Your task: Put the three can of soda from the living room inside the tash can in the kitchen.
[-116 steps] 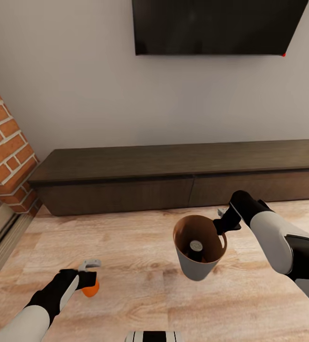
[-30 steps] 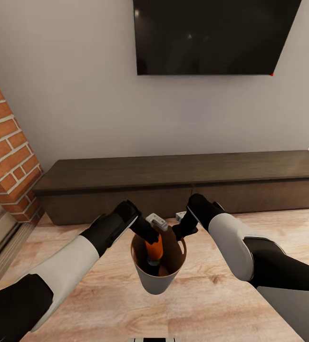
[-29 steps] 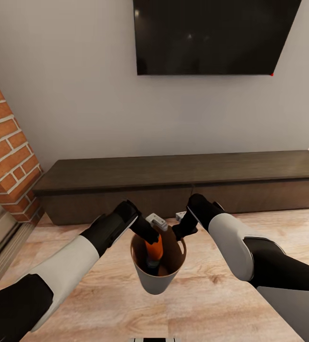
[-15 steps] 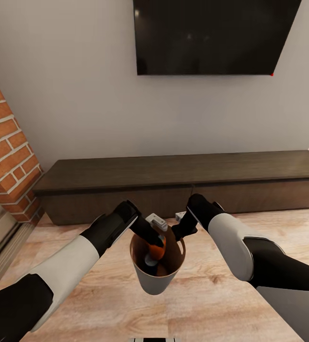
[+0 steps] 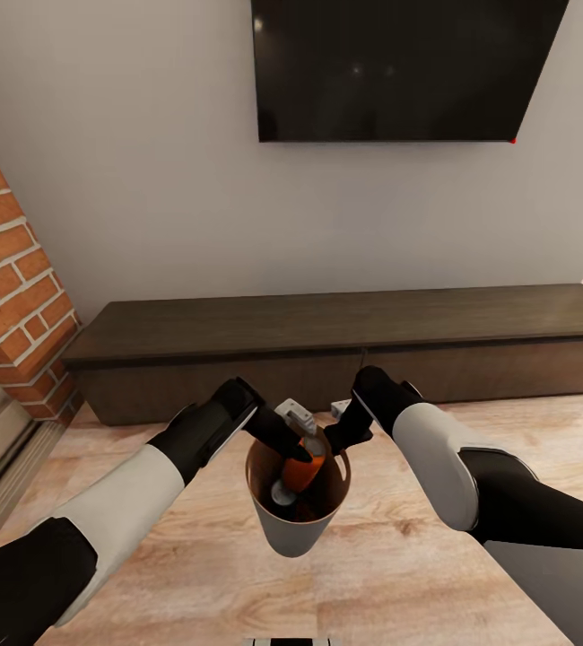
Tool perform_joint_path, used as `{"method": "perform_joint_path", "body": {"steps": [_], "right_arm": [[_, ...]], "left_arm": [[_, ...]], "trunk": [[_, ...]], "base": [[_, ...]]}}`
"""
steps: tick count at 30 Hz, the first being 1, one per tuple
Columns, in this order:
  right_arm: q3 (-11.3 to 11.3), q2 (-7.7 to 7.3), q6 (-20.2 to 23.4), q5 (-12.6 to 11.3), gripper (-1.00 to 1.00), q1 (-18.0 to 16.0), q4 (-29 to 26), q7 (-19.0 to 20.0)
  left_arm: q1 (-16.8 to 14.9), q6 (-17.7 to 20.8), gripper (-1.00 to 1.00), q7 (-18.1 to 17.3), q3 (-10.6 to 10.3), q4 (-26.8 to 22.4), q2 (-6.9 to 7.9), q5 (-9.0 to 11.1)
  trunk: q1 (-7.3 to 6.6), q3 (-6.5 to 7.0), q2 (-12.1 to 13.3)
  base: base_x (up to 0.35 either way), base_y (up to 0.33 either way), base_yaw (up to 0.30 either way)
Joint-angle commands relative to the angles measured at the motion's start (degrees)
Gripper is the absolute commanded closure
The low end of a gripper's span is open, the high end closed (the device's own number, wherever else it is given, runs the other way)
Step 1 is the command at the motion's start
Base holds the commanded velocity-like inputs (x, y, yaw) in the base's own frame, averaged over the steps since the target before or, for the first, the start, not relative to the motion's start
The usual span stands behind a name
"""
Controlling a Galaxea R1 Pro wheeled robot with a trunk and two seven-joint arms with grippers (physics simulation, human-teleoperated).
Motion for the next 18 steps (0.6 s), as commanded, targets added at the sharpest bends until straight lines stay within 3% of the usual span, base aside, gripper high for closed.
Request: {"method": "perform_joint_path", "body": {"steps": [1, 4, 6, 7, 8, 9, 10, 11, 13, 14, 16, 18], "right_arm": [[-0.88, 0.00, 0.55, -1.77, 1.00, -0.02, 0.01, 0.32], [-0.95, -0.05, 0.55, -1.79, 1.00, -0.02, 0.01, 0.32], [-0.99, -0.15, 0.55, -1.77, 1.00, -0.02, -0.03, 0.32], [-1.05, -0.32, 0.55, -1.75, 1.00, -0.02, -0.11, 0.32], [-1.09, -0.37, 0.55, -1.75, 1.00, -0.02, -0.13, 0.32], [-1.12, -0.39, 0.55, -1.74, 1.00, -0.02, -0.14, 0.32], [-1.15, -0.42, 0.55, -1.74, 1.00, -0.02, -0.13, 0.32], [-1.18, -0.44, 0.55, -1.72, 1.00, 0.00, -0.10, 0.32], [-1.20, -0.45, 0.55, -1.69, 1.00, 0.02, -0.09, 0.32], [-1.20, -0.46, 0.55, -1.68, 1.00, 0.01, -0.07, 0.32], [-1.21, -0.50, 0.55, -1.60, 1.00, 0.05, -0.07, 0.32], [-1.21, -0.57, 0.55, -1.58, 1.00, 0.06, -0.12, 0.32]], "left_arm": [[0.14, -0.45, -1.00, -0.11, 0.05, -0.07, 0.06, 0.08], [2.34, -3.00, -1.00, -0.76, 0.20, -1.39, 0.87, 0.23], [5.43, -5.60, -1.00, -2.21, 0.32, -5.70, 3.58, 0.25], [7.11, -6.15, -1.00, -3.32, 0.28, -12.85, 8.25, 0.29], [7.86, -5.53, -1.00, -3.60, 0.28, -17.31, 11.12, 0.34], [8.41, -5.04, -1.00, -3.71, 0.29, -19.74, 12.59, 0.35], [9.90, -4.10, -1.00, -3.87, 0.41, -24.91, 15.48, 0.45], [12.74, -3.16, -1.00, -4.22, 1.70, -32.17, 19.45, 0.76], [16.15, -2.64, -1.00, -5.21, 6.93, -38.13, 22.76, 1.04], [16.90, -2.66, -1.00, -5.73, 8.55, -38.98, 23.22, 1.08], [20.64, -3.25, -1.00, -10.58, 18.27, -41.38, 24.59, 1.14], [23.40, -5.89, -1.00, -12.08, 24.28, -41.59, 24.86, 0.87]], "trunk": [[-0.01, 0.00, 0.00], [-0.01, 0.00, 0.00], [-0.01, 0.00, 0.00], [-0.01, 0.00, 0.00], [-0.01, 0.00, 0.00], [-0.01, 0.00, 0.00], [-0.01, 0.00, 0.00], [-0.01, 0.00, 0.00], [-0.01, 0.00, 0.00], [-0.01, 0.00, 0.00], [-0.01, 0.00, 0.00], [-0.01, 0.00, 0.00]], "base": [[0.000, 0.000, 0.000], [0.000, 0.000, 0.000], [0.000, 0.000, 0.000], [0.000, 0.000, 0.000], [0.000, 0.000, 0.000], [0.000, 0.000, 0.000], [0.000, 0.000, 0.000], [0.000, 0.000, 0.000], [0.000, 0.000, 0.000], [0.000, 0.000, 0.000], [0.000, 0.000, 0.000], [0.000, 0.000, 0.000]]}}
